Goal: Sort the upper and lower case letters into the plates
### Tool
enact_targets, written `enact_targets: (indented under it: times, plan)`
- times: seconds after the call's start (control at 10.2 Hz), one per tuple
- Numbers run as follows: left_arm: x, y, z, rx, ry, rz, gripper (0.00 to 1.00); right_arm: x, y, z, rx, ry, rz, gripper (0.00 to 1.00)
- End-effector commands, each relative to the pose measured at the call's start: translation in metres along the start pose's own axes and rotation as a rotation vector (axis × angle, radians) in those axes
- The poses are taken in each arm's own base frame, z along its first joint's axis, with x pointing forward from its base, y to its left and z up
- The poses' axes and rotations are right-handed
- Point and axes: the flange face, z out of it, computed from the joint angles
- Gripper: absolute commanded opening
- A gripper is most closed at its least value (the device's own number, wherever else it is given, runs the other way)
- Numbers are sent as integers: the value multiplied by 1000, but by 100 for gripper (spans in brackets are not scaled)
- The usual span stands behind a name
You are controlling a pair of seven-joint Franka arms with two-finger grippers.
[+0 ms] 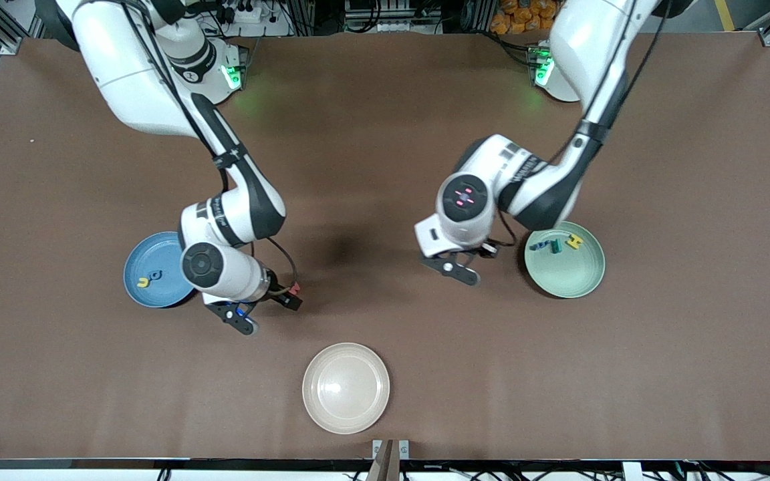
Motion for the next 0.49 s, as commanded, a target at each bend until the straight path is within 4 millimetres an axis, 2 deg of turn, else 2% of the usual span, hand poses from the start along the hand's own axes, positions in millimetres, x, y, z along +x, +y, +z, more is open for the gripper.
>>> enact_targets:
  times: [0.0, 0.2, 0.39]
  plan:
    - [-30, -69, 13, -49, -43, 116, 10, 2, -10, 11, 16, 12, 9, 100]
    - [-48, -146, 31, -89, -60, 223, 10, 2, -7, 22, -8, 39, -27, 100]
    - [-72, -202, 58, -203, -69, 198, 10, -1, -1, 32, -30, 31, -21, 100]
